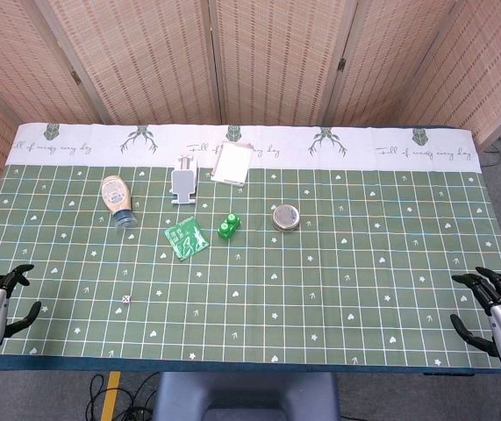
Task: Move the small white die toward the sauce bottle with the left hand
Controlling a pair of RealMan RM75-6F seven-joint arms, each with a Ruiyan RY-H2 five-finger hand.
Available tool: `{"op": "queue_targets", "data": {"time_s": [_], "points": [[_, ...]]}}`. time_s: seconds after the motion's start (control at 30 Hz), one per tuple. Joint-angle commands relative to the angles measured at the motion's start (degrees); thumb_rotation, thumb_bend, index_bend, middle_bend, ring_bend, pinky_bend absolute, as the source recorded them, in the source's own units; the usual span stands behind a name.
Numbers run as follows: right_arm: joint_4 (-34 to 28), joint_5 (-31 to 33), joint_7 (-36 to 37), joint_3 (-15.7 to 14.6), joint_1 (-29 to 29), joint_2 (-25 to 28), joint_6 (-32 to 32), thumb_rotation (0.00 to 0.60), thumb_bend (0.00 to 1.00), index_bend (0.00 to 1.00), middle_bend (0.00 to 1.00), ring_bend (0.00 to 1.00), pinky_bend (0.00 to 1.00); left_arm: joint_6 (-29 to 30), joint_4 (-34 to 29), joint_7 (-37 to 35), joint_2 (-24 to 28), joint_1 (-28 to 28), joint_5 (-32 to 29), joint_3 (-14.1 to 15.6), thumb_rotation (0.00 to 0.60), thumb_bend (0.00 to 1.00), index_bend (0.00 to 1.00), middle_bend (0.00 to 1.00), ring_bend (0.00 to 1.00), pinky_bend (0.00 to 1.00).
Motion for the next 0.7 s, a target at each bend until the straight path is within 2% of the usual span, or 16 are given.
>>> {"op": "queue_targets", "data": {"time_s": [0.03, 0.37, 0.53, 0.7], "points": [[0.03, 0.05, -0.05, -0.06, -0.05, 0.0, 0.0, 0.6, 0.25, 0.27, 0.3, 0.18, 0.21, -0.05, -0.1, 0.22, -0.07, 0.09, 0.2, -0.08, 0.6, 0.33, 0.26, 0.45, 0.39, 0.43], [0.24, 0.02, 0.23, -0.15, -0.59, -0.03, 1.01, 0.6, 0.25, 0.27, 0.3, 0.18, 0.21, -0.84, -0.72, 0.7, -0.19, -0.43, 2.24, -0.29, 0.6, 0.33, 0.26, 0.45, 0.39, 0.43], [0.48, 0.11, 0.43, 0.01, -0.61, -0.06, 1.27, 0.6, 0.25, 0.27, 0.3, 0.18, 0.21, -3.31, -1.04, 1.35, -0.79, -2.49, 4.97, -0.07, 0.6, 0.33, 0.27, 0.45, 0.4, 0.43], [0.78, 0.44, 0.64, 0.04, -0.54, -0.09, 0.97, 0.6, 0.25, 0.27, 0.3, 0.18, 0.21, -8.23, -0.56, 3.28, -2.1, -6.16, 8.27, 0.53, 0.6, 0.31, 0.28, 0.54, 0.47, 0.46]]}}
